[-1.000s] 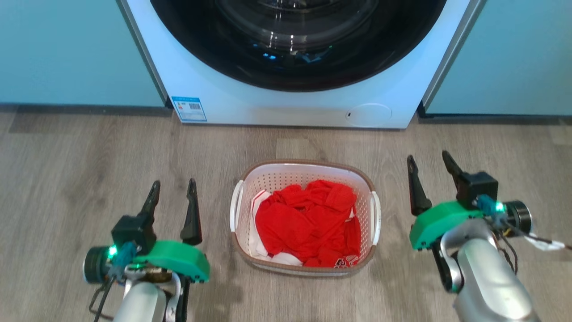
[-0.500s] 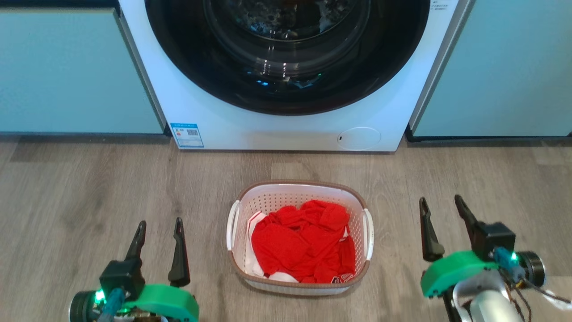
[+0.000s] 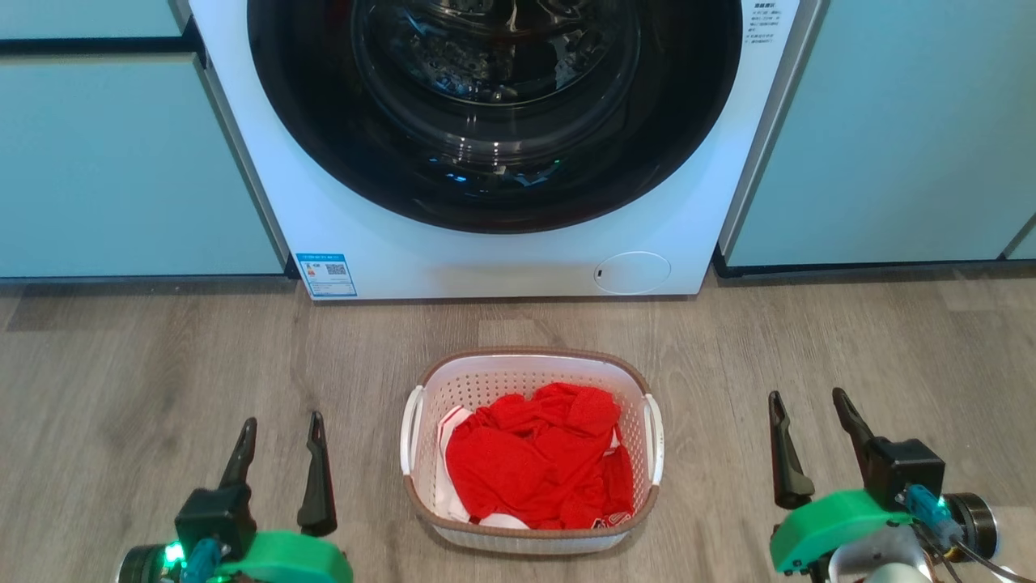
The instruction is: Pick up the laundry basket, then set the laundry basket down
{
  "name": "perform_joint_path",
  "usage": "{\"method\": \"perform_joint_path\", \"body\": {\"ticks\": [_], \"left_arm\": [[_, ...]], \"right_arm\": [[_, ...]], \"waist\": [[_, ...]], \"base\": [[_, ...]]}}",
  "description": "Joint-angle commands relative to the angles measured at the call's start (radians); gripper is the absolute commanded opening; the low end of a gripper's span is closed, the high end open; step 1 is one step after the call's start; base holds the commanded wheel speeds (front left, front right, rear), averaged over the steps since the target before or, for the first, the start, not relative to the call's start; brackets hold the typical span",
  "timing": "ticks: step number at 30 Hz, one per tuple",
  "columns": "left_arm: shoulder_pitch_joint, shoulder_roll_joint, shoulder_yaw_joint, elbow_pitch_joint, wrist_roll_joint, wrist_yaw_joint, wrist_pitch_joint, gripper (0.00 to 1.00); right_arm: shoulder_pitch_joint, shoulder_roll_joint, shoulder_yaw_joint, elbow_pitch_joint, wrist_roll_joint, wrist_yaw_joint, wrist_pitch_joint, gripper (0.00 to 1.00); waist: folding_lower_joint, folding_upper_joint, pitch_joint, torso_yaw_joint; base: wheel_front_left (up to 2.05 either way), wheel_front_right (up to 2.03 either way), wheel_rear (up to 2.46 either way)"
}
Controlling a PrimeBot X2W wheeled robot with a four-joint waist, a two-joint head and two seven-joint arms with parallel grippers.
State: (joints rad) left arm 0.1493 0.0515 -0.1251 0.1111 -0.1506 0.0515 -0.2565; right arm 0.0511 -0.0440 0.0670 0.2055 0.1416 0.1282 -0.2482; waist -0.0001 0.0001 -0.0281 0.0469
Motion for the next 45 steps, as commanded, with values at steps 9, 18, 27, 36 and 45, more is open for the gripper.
{"method": "perform_joint_path", "body": {"ticks": [9, 18, 27, 36, 45], "left_arm": [[-0.020, 0.001, 0.034, -0.020, 0.021, 0.002, -0.005, 1.00], [0.022, -0.001, 0.004, 0.059, -0.009, -0.001, 0.005, 0.00], [0.001, 0.003, 0.018, 0.066, -0.120, -0.014, 0.030, 0.00], [-0.020, 0.005, 0.032, 0.074, -0.229, -0.028, 0.054, 0.00], [-0.041, 0.007, 0.047, 0.079, -0.338, -0.041, 0.078, 0.00]], "right_arm": [[-0.016, -0.006, 0.018, -0.038, 0.001, 0.003, -0.012, 1.00], [0.009, 0.002, 0.002, 0.044, 0.027, 0.000, 0.005, 0.00], [-0.004, -0.005, -0.004, 0.045, 0.140, 0.000, 0.026, 0.00], [-0.016, -0.010, -0.011, 0.045, 0.251, 0.000, 0.047, 0.00], [-0.028, -0.014, -0.020, 0.044, 0.361, 0.001, 0.070, 0.00]], "waist": [[0.0001, -0.0001, -0.009, 0.007], [0.0001, -0.0002, -0.008, 0.008], [0.0001, -0.0002, -0.005, 0.004], [0.0001, -0.0002, -0.002, 0.000], [0.0001, -0.0002, 0.001, -0.004]], "base": [[0.00, 0.00, 0.00], [0.00, 0.00, 0.00], [0.00, 0.00, 0.00], [0.00, 0.00, 0.00], [0.00, 0.00, 0.00]]}}
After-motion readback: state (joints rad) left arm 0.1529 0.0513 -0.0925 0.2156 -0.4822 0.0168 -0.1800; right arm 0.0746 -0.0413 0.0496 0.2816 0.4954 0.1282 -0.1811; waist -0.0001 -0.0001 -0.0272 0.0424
